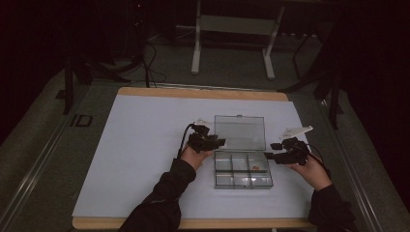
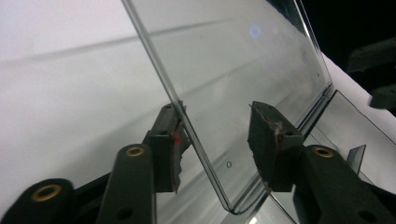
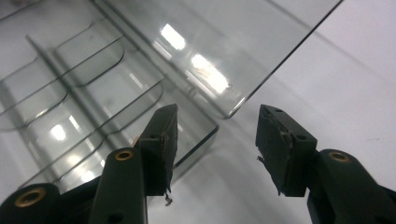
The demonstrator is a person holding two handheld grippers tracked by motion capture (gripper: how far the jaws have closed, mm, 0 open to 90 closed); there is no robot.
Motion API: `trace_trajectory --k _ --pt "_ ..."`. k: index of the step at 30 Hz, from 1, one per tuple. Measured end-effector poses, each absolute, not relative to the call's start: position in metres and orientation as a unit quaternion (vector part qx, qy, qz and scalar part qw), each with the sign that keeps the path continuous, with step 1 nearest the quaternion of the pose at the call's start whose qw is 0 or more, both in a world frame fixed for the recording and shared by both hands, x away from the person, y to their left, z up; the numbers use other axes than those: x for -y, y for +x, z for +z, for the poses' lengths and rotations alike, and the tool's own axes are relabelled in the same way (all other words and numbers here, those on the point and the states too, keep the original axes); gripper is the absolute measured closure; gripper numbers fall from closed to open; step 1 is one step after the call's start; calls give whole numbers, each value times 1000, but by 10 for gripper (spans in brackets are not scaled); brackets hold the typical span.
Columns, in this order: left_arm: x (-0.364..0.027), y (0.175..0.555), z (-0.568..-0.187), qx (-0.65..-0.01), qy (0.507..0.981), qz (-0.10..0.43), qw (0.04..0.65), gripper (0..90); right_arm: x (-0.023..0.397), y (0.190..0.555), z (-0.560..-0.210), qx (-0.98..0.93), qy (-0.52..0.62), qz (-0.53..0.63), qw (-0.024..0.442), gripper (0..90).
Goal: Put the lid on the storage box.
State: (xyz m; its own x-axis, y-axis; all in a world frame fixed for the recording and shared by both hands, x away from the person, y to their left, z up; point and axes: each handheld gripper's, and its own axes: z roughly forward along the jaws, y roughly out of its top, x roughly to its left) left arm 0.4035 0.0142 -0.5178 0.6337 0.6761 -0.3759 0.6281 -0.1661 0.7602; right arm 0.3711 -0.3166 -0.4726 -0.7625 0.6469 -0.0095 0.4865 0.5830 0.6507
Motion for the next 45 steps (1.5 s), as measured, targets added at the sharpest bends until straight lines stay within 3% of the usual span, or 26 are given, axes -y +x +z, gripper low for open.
trace_trajectory --k 18,24,29,45 --pt "-20 392 -509 -385 766 65 512 711 309 393 -474 -860 353 344 129 512" --pt "-21 390 -507 -366 767 74 522 751 308 394 -469 -854 356 357 131 613" --pt "-22 388 -506 -357 772 80 520 759 306 394 -467 -859 345 349 149 683" --pt "-25 378 -496 -337 774 99 528 758 312 383 -461 -868 311 351 161 755"
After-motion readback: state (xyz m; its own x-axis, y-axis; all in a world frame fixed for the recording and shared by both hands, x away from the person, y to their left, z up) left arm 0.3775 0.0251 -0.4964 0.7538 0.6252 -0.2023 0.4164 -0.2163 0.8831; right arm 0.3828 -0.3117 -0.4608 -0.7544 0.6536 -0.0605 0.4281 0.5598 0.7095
